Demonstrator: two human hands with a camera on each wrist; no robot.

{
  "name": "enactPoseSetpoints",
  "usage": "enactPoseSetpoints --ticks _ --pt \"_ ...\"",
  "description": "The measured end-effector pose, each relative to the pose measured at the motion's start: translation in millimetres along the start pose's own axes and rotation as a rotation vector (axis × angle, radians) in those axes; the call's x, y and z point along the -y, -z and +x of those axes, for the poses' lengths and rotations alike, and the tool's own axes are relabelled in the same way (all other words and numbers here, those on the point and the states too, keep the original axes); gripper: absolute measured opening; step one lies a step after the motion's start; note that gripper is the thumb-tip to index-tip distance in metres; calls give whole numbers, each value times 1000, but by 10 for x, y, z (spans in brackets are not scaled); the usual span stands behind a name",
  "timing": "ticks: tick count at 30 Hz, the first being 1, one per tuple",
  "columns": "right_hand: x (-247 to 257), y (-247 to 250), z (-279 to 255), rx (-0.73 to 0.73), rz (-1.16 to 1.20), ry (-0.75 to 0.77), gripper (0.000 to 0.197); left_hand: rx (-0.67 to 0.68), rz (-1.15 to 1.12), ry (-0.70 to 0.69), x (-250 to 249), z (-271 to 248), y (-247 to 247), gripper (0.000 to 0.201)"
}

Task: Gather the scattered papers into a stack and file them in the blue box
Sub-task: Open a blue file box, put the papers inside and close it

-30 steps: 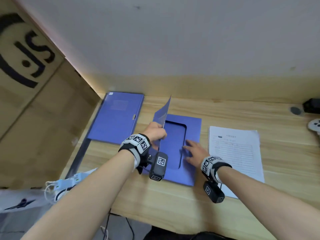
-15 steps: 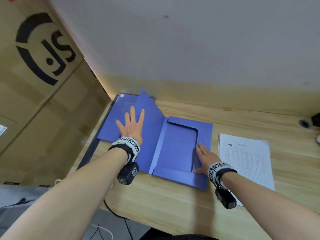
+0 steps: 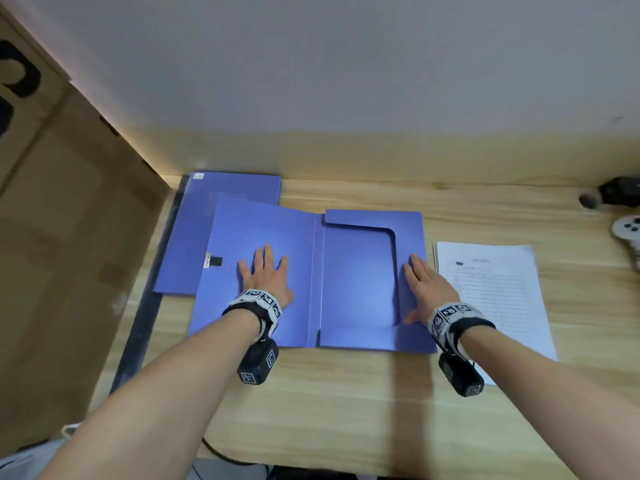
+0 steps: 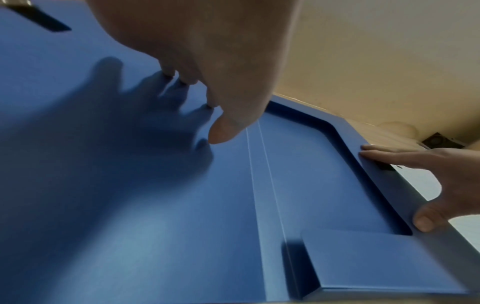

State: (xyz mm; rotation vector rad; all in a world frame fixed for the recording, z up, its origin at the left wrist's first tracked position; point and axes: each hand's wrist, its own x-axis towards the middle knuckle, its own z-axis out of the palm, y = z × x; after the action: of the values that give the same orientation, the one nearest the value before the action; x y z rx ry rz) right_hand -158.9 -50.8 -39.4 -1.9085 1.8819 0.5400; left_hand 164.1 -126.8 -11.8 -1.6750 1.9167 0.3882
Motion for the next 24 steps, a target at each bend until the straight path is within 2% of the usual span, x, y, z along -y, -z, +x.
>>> enactPoseSetpoints --ticks 7,14,17,20,24 --pt "-53 31 109 12 50 -65 132 -11 -118 -57 -10 293 -97 77" --pt "-65 56 67 -7 93 -54 131 -34 -185 -16 -117 247 -14 70" --pt "-162 58 -81 -70 202 -77 118 -97 -256 -40 -285 181 118 63" --pt "-396 36 -283 -157 383 -121 94 -148 -340 -127 -581 88 276 62" --pt "-881 -38 -536 -244 482 -259 73 -222 -501 -246 -1158 -60 412 59"
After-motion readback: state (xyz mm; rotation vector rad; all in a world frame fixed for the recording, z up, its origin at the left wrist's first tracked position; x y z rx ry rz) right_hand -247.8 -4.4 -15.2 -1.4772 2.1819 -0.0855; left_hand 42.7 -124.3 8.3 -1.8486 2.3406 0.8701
